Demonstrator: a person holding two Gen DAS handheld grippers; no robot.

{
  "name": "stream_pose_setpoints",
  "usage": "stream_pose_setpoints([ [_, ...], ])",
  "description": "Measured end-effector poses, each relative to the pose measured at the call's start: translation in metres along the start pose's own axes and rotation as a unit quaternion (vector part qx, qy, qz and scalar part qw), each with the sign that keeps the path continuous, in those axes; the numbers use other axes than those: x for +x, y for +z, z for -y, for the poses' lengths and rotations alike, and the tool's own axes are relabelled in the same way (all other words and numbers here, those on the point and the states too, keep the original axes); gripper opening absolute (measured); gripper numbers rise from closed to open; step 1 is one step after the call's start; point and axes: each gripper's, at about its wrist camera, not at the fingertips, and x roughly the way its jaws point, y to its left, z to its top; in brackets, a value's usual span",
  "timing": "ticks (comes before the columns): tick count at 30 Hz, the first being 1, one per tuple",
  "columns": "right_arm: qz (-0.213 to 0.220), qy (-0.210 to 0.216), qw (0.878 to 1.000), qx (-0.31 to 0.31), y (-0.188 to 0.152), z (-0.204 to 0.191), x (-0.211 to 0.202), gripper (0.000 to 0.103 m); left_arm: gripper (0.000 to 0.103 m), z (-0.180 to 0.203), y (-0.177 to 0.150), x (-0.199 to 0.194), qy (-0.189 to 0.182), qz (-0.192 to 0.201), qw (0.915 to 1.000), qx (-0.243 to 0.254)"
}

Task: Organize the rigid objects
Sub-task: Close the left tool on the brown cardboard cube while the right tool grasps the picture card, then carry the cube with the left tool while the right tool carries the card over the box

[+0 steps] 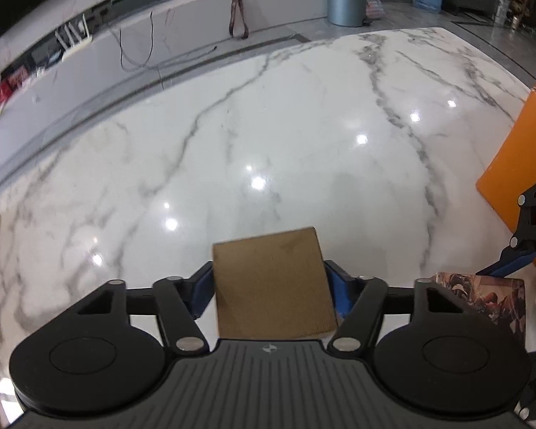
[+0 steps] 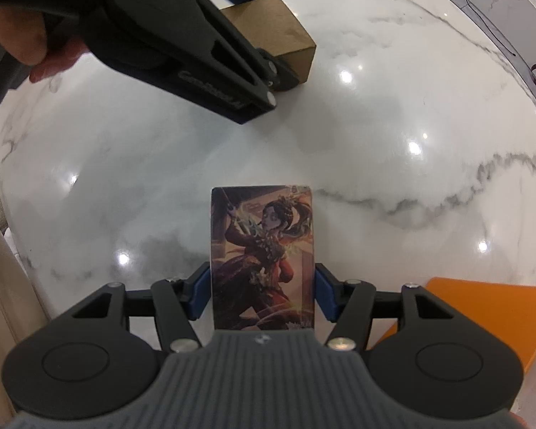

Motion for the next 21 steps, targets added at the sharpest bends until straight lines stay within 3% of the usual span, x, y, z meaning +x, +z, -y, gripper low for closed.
stream_pose_setpoints([
  [11,0.029,-0.022,0.999,0.023,-0.014,-0.004,-0.006,0.058,0.069,0.016,-0.023,-0.035,0.005,0.002,0.9982,-0.059],
  [21,0.118,-0.037,0.991,0.049,-0.041,-0.015,-0.074,0.058,0.069,0.033,-0.027,-0.115,0.010,0.052,0.9932,-0.103],
])
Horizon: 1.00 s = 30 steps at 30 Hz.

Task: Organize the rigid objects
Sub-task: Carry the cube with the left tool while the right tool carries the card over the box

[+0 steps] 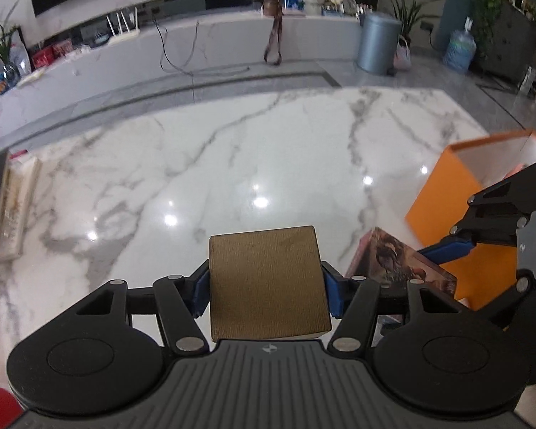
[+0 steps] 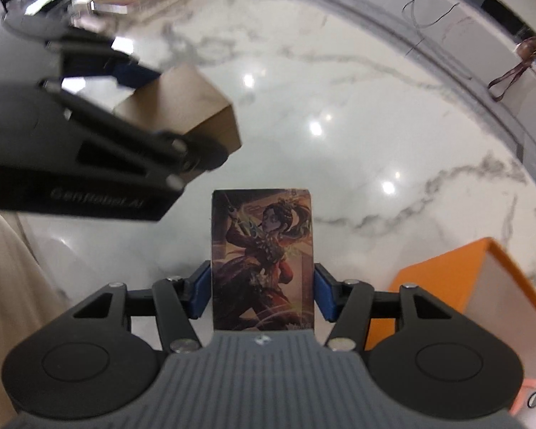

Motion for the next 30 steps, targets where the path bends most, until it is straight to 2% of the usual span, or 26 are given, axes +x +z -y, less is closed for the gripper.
stream_pose_setpoints([
  [8,0.087,-0.028,0.996,0.019,-0.003,0.005,-0.084,0.058,0.069,0.024,0.024,-0.057,0.020,0.043,0.9989,0.001],
  [12,0.113,-0.057,0.991,0.031,-0.013,0.022,-0.121,0.058,0.069,0.044,0.032,-0.072,0.007,0.060,0.9981,0.010],
  [17,0.108,-0.090,0.988,0.058,-0.037,0.053,-0.140,0.058,0.069,0.086,0.038,-0.078,-0.027,0.072,0.9961,0.044],
  [22,0.093,-0.112,0.985,0.089,-0.072,0.083,-0.146,0.058,0.069,0.126,0.043,-0.067,-0.061,0.069,0.9930,0.074],
  [30,0.063,-0.129,0.979,0.142,-0.118,0.128,-0.133,0.058,0.069,0.177,0.049,-0.038,-0.104,0.054,0.9874,0.106],
])
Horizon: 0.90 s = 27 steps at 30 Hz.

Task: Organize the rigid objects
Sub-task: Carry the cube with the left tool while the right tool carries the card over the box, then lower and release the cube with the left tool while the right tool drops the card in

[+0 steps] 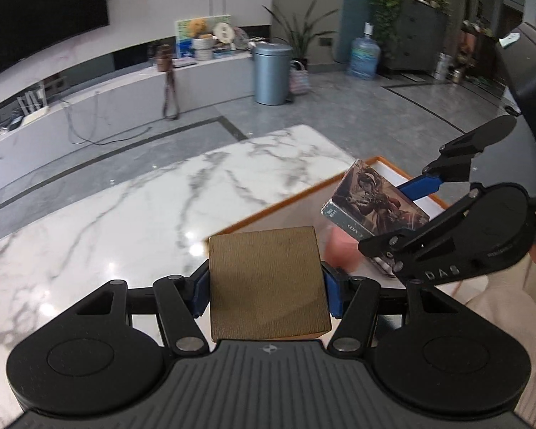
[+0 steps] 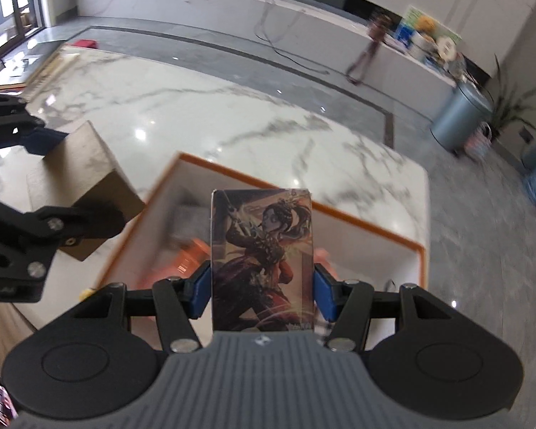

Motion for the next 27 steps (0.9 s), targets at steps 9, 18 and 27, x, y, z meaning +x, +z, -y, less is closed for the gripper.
stream_pose_setpoints([
  [9,-0.063,0.008,0.997,0.051,-0.039,0.041,0.039,0.058,0.069,0.027,-0.006,0.040,-0.037,-0.030,0.9988,0.014],
  [18,-0.131,0.035,0.985,0.106,-0.073,0.047,0.086,0.058,0.069,0.034,-0.015,0.060,-0.048,-0.052,0.9973,0.021],
  [27,-0.155,0.045,0.977,0.139,-0.084,0.050,0.112,0.058,0.069,0.043,-0.019,0.072,-0.061,-0.066,0.9957,0.021],
])
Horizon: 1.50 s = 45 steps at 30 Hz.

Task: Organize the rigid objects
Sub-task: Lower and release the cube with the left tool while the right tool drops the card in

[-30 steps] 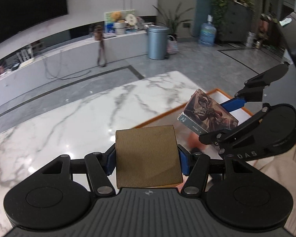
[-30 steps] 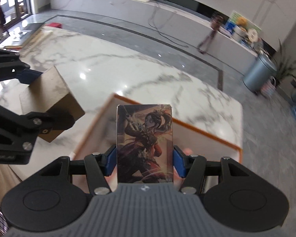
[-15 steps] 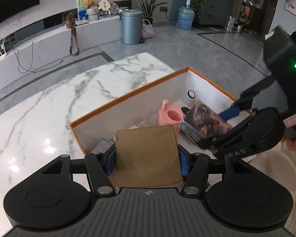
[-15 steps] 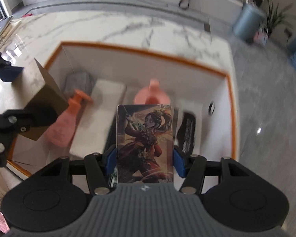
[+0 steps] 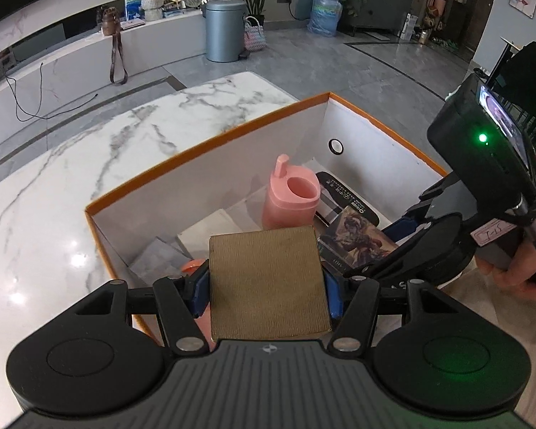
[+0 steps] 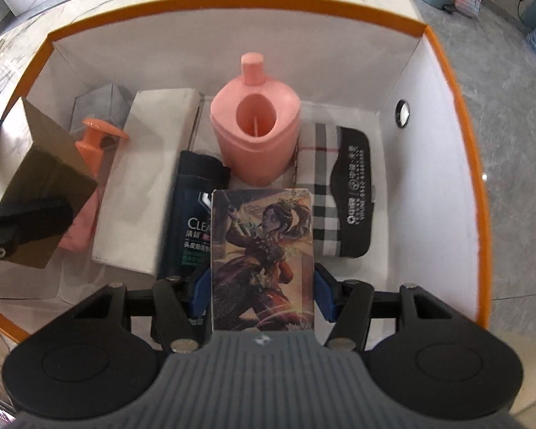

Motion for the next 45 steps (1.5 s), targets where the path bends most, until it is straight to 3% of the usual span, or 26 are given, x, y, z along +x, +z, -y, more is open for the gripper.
stream_pose_setpoints([
  [9,-0.004,0.000,1.000,0.004,-0.002,-0.002,0.012,0.059,0.069,0.005,-0.001,0.008,-0.004,-0.007,1.0000,0.005],
  [14,0.015,-0.008,1.000,0.001,-0.005,-0.004,0.006,0.060,0.069,0.008,-0.001,0.012,-0.009,-0.009,0.9999,0.003],
  [16,0.033,-0.016,0.999,0.001,-0.008,-0.004,0.002,0.066,0.069,0.010,-0.001,0.013,-0.010,-0.010,0.9999,0.002],
  [25,0.169,-0.030,0.984,0.038,-0.032,0.002,-0.033,0.065,0.069,0.014,-0.003,0.016,-0.013,-0.011,0.9998,0.000],
  [31,0.222,-0.037,0.973,0.056,-0.040,0.004,-0.044,0.064,0.069,0.016,-0.002,0.024,-0.002,-0.009,0.9999,0.007],
  [45,0.205,-0.049,0.975,0.073,-0.033,0.004,-0.032,0.058,0.069,0.010,0.003,0.043,0.021,-0.016,0.9994,0.021],
])
